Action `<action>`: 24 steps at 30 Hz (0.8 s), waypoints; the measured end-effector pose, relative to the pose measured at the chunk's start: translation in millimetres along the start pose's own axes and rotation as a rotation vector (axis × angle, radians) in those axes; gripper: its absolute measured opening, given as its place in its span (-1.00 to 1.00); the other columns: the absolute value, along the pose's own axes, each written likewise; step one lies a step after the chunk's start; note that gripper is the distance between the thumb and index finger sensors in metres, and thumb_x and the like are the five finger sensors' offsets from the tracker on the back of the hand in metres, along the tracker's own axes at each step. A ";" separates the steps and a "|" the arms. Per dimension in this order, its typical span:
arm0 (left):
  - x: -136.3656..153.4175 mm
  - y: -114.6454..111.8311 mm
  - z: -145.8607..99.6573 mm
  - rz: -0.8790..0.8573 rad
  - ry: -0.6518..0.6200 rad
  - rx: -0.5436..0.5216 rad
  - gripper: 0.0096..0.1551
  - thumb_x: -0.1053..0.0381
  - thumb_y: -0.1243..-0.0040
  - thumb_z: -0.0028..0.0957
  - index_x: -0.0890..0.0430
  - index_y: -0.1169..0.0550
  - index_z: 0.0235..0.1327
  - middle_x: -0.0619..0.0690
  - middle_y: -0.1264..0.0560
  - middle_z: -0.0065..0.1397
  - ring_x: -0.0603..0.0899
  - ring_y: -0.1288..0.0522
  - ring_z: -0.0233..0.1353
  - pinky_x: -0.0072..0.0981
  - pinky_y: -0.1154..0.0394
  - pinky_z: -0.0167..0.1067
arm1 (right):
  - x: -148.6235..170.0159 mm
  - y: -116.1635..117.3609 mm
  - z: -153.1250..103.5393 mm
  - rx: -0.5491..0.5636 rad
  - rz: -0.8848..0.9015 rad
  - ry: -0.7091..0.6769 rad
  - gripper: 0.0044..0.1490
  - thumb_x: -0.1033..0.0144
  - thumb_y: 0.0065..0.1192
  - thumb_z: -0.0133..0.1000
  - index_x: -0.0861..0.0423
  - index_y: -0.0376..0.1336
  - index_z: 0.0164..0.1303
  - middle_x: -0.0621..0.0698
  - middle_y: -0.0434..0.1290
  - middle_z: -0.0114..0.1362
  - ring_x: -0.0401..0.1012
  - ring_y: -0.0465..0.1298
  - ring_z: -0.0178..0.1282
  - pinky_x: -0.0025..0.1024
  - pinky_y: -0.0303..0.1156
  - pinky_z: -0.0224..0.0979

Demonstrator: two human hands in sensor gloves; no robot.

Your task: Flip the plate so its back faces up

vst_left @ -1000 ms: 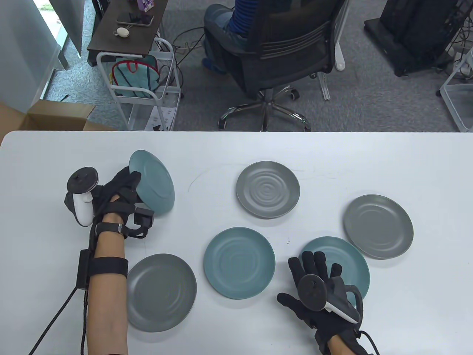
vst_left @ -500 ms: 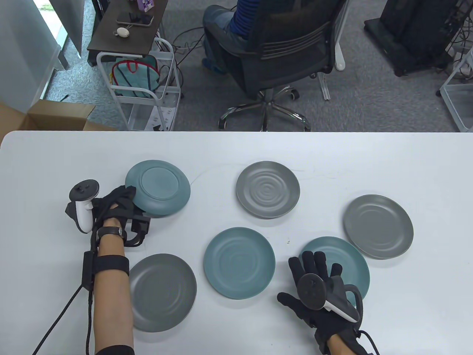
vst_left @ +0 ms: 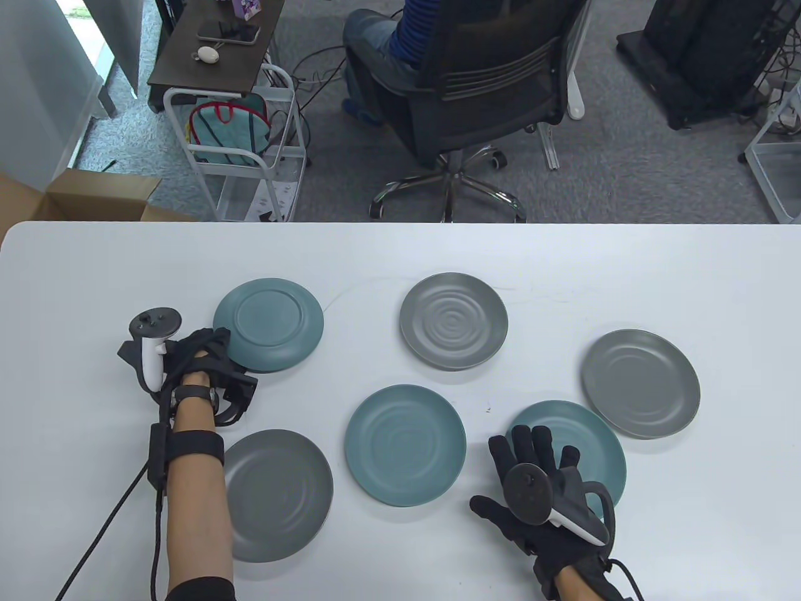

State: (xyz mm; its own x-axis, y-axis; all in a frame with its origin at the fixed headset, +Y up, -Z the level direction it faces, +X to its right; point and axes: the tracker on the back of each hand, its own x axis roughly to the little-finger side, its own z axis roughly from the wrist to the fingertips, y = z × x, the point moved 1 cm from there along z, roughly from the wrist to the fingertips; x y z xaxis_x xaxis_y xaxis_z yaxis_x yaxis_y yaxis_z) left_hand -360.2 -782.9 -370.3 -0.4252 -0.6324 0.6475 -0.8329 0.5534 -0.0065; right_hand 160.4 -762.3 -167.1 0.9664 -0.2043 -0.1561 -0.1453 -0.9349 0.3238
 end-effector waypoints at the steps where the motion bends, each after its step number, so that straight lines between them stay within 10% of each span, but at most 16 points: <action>1: -1.0 0.0 -0.6 0.015 0.005 -0.006 -0.27 -0.08 -0.01 0.24 0.35 -0.35 0.53 0.15 -0.59 0.18 0.19 -0.78 -0.07 -0.20 -0.68 -0.13 | 0.0 0.0 0.1 0.001 0.000 0.000 0.19 -0.38 -0.07 0.09 0.06 -0.30 0.73 0.24 -0.33 0.77 0.19 -0.37 0.72 0.41 -0.41 0.56; 24: -28.5 -12.1 -8.7 0.588 0.028 -0.144 -0.28 -0.13 -0.02 0.23 0.30 -0.40 0.49 0.06 -0.62 0.10 0.12 -0.77 -0.18 -0.25 -0.66 -0.25 | -2.8 1.0 -1.1 0.005 -0.006 -0.012 0.19 -0.38 -0.07 0.08 0.05 -0.30 0.73 0.25 -0.33 0.77 0.20 -0.36 0.72 0.41 -0.40 0.56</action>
State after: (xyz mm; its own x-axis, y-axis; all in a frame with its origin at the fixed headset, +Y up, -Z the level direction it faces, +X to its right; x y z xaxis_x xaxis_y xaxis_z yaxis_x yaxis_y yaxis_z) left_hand -334.9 -766.9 -382.0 -0.7885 -0.1853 0.5865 -0.4043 0.8748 -0.2671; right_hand 157.8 -762.3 -165.3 0.9645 -0.2024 -0.1695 -0.1407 -0.9374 0.3186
